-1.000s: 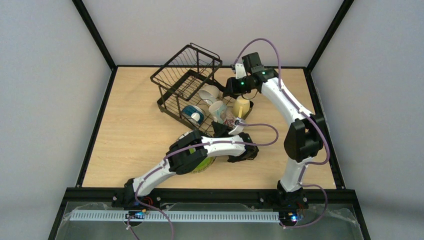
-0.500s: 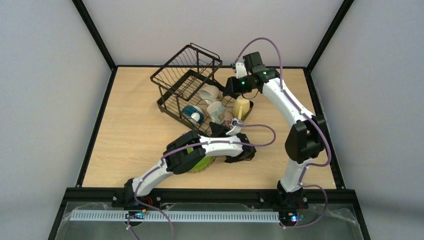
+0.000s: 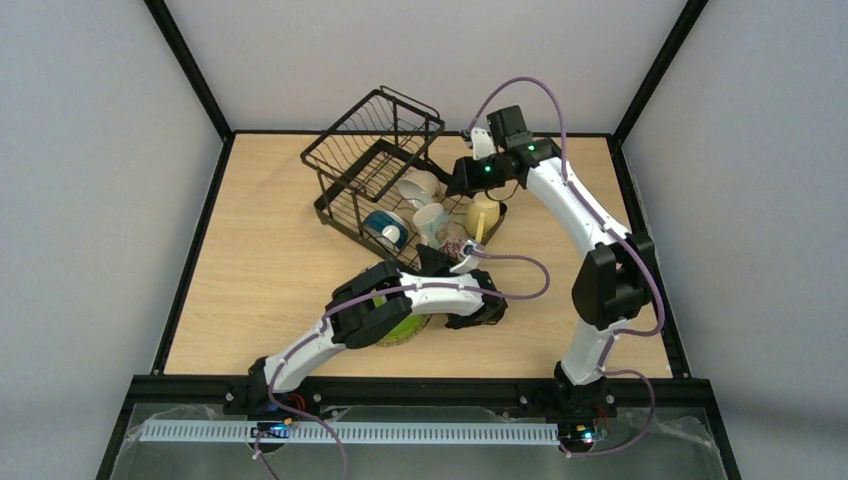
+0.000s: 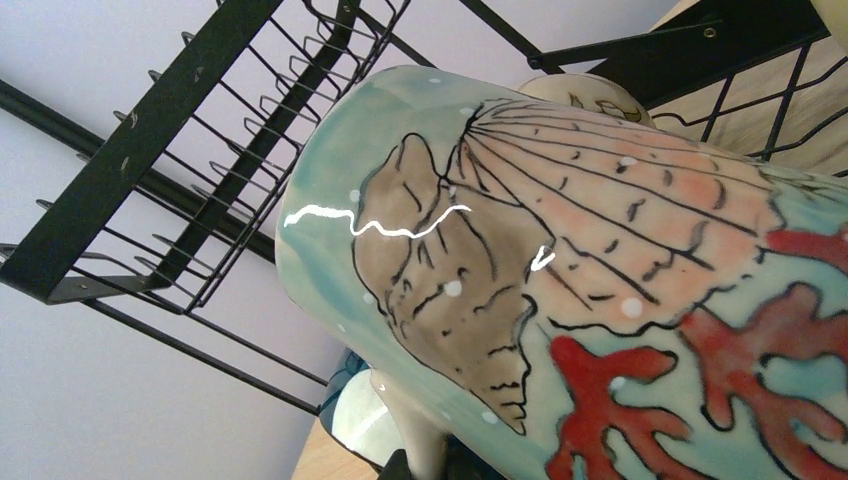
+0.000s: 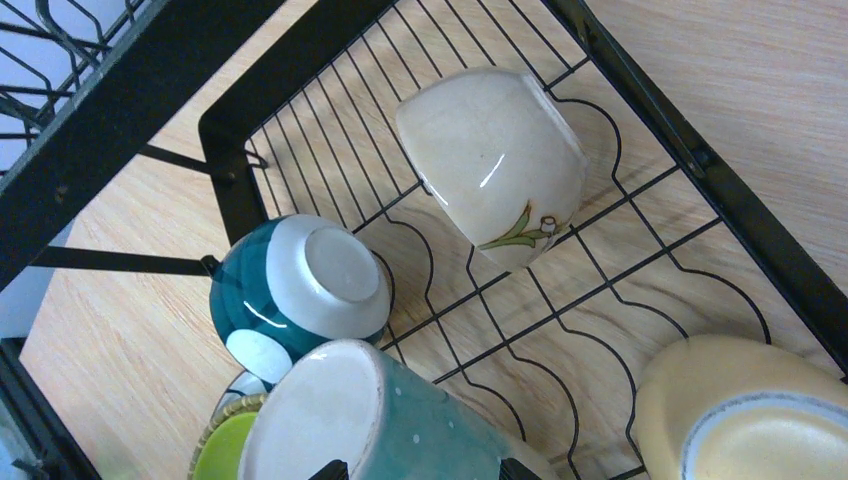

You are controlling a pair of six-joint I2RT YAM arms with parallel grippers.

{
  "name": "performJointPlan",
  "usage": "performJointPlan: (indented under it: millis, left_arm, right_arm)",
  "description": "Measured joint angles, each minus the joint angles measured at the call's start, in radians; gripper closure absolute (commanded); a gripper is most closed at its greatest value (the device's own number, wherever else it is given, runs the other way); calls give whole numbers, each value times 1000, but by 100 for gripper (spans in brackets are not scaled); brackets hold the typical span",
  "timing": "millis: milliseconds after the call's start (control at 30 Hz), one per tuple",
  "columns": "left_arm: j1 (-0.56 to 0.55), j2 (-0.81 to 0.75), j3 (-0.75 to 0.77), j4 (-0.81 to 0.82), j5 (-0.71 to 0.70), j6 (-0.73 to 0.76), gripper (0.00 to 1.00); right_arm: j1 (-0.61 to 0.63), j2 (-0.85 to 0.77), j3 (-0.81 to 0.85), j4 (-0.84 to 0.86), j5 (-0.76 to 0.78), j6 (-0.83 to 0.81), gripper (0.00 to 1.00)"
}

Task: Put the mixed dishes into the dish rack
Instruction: Place the upside down cup on the dish rack.

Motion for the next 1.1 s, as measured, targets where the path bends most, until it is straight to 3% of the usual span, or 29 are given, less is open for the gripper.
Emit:
performJointPlan:
  millis: [533,900,1100]
  left_arm:
    - [-5,45,56,-73,-2,39,97]
    - [-24,47,83,-77,47,67,69]
    - [-69,47,105,-74,103,95,62]
  right_arm:
    - [0,-154,-216,15,0,0,12]
    - [0,-173,-227,25,1,0,12]
    - [0,-173,-224,25,-5,5,12]
